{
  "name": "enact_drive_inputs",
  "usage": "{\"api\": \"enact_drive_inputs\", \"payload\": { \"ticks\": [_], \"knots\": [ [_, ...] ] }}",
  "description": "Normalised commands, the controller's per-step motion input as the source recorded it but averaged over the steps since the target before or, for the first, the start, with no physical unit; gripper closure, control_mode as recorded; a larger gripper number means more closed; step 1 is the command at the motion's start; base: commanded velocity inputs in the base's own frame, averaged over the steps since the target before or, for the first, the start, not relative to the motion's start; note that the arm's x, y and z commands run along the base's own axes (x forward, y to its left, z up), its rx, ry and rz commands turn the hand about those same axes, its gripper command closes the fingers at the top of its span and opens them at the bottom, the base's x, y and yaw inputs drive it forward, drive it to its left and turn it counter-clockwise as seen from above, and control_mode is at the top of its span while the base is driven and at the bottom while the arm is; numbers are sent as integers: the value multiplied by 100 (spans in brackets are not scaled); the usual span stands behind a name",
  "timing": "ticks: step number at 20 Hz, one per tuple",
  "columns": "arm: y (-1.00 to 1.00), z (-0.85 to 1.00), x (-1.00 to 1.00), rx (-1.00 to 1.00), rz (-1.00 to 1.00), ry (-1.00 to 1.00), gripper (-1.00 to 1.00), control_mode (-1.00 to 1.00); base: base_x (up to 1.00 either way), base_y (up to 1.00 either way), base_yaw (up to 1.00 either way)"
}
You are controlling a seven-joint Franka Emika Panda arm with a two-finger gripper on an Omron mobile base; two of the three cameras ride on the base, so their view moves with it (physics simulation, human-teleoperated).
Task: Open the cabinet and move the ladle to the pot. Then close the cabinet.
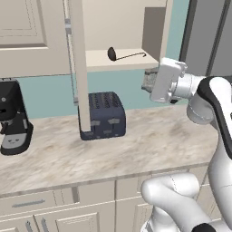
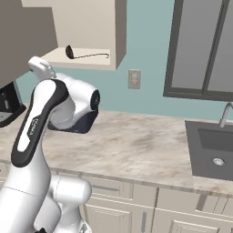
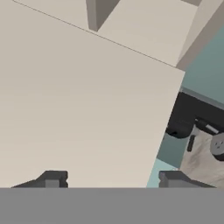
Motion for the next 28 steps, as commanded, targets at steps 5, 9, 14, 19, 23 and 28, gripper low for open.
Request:
{"api": "enact_drive_inputs", "payload": {
  "ticks": [5, 9, 14, 19, 23, 28],
  "knots": [
    [-9, 0, 20, 0, 0, 0, -100, -100, 0, 0, 0],
    [0, 0, 20, 0, 0, -1, -100, -100, 0, 0, 0],
    [0, 4, 16, -11, 0, 0, -100, -100, 0, 0, 0],
    [0, 2, 7, -18, 0, 0, -100, -100, 0, 0, 0],
    [0, 5, 6, -19, 0, 0, -100, -100, 0, 0, 0],
    [-2, 3, 2, -16, 0, -6, -100, -100, 0, 0, 0]
  ]
}}
